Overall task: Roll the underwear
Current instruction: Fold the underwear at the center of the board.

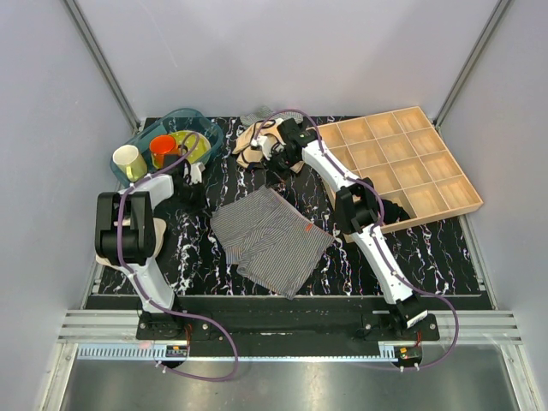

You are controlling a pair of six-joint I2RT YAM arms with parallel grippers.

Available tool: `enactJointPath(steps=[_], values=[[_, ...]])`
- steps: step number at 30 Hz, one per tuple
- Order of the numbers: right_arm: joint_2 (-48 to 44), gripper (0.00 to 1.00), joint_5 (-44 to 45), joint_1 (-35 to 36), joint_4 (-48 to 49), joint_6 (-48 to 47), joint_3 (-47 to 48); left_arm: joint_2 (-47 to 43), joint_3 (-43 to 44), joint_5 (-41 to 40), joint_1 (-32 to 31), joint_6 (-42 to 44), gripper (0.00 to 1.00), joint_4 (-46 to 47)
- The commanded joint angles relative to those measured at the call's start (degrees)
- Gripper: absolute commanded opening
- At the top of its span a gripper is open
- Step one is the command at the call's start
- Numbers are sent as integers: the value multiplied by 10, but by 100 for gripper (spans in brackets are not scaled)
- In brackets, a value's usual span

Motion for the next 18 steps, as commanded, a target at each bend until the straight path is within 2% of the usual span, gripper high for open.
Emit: enactJointPath(steps=[1, 11, 18], values=[[-57, 0, -28, -4, 4, -1, 15, -59, 18, -1, -1, 4, 3, 18], [-164, 0, -48, -24, 33, 6, -53, -124, 35, 27, -2, -5, 0, 16], [-219, 0, -61, -39, 38, 7, -109, -135, 73, 47, -7, -9, 0, 0]])
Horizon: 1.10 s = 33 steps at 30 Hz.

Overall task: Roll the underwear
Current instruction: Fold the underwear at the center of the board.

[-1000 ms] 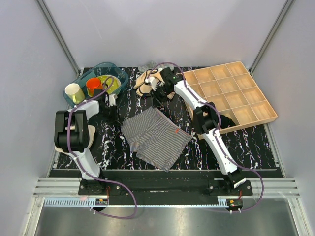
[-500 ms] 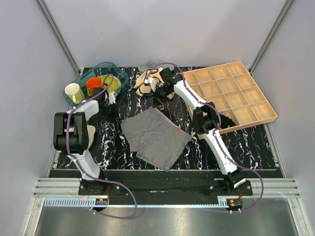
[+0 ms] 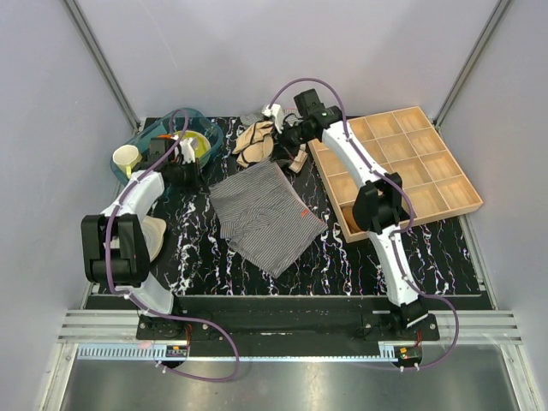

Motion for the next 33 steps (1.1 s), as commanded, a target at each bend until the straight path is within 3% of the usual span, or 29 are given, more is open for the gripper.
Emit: enactJointPath(steps=[1, 10, 19, 33], values=[[-68, 0, -25, -12, 17, 4, -38, -22, 48, 26, -7, -6, 0, 0], [-172, 0, -33, -37, 32, -36, -206, -62, 46, 46, -63, -11, 0, -19], [-286, 0, -27, -59, 75, -92, -400, -160, -56, 63, -113, -37, 0, -23], [-357, 0, -16, -74, 74, -180, -576, -222, -160, 77, -226, -101, 0, 11]])
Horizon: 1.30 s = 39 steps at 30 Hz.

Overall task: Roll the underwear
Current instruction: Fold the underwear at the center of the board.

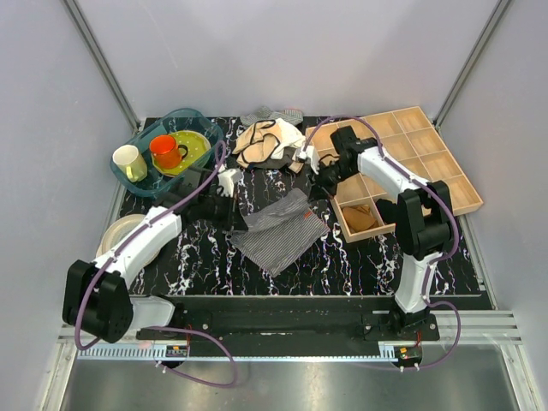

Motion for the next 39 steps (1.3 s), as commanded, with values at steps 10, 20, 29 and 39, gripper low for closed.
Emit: enactJointPath(steps=[10, 20, 29, 39], values=[[-67, 0, 23, -21, 8, -70, -88, -12, -88, 12, -96, -87, 0, 110], [-53, 0, 45, -21, 3, -96, -121, 64, -71, -3, -151, -103, 0, 135], [-38, 7, 95, -21, -19, -124, -138, 118, -74, -5, -173, -97, 15, 123], [-70, 42, 83, -22, -158, -181, -75, 20, -31, -73, -186, -62, 49, 34]])
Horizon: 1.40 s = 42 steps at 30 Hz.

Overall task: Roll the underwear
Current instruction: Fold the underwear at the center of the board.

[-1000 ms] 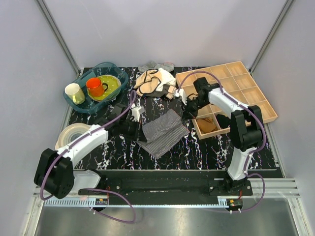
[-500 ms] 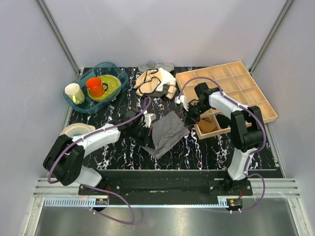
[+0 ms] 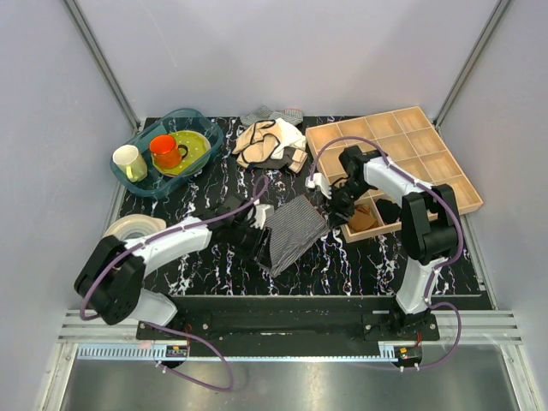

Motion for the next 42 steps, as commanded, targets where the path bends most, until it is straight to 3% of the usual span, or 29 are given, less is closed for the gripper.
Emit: enactJointPath(steps=[1, 3, 5, 7, 8, 10, 11, 13, 15, 17, 22, 24, 29, 37, 42], values=[[-38, 42, -26, -2, -84, -46, 49, -81, 55, -59, 0, 27, 50, -31], [-47, 42, -48, -2, -98, -96, 52, -100, 57, -86, 0, 33, 52, -15], [-62, 43, -92, -2, -111, -203, 27, -125, 60, -131, -1, 29, 62, 22], [-84, 53, -125, -2, -117, -369, -6, -166, 20, -159, -1, 35, 99, 88], [-91, 60, -132, -2, -110, -405, -38, -186, 1, -175, -1, 34, 99, 164], [-101, 71, -131, 5, -56, -439, -60, -237, -56, -213, -1, 15, 99, 227], [-100, 72, -122, 11, -39, -441, -68, -249, -75, -231, 2, 8, 99, 277], [-90, 71, -89, 27, 5, -451, -73, -262, -100, -178, 6, 40, 99, 325], [-84, 69, -59, 40, 39, -451, -83, -259, -114, -100, 3, 70, 81, 350], [-74, 66, -42, 46, 81, -458, -100, -245, -114, -115, -35, 140, 73, 317], [-44, 61, 1, 56, 129, -466, -118, -228, -161, -212, -165, 300, 73, 323], [-38, 57, 14, 56, 132, -468, -120, -219, -186, -234, -182, 332, 73, 354], [-21, 52, 42, 60, 146, -480, -145, -159, -191, -278, -219, 372, 73, 398], [-24, 37, 42, 61, 163, -457, -164, -68, -171, -315, -251, 406, 73, 415], [-31, 29, 37, 61, 159, -446, -168, -39, -157, -354, -268, 402, 62, 383]])
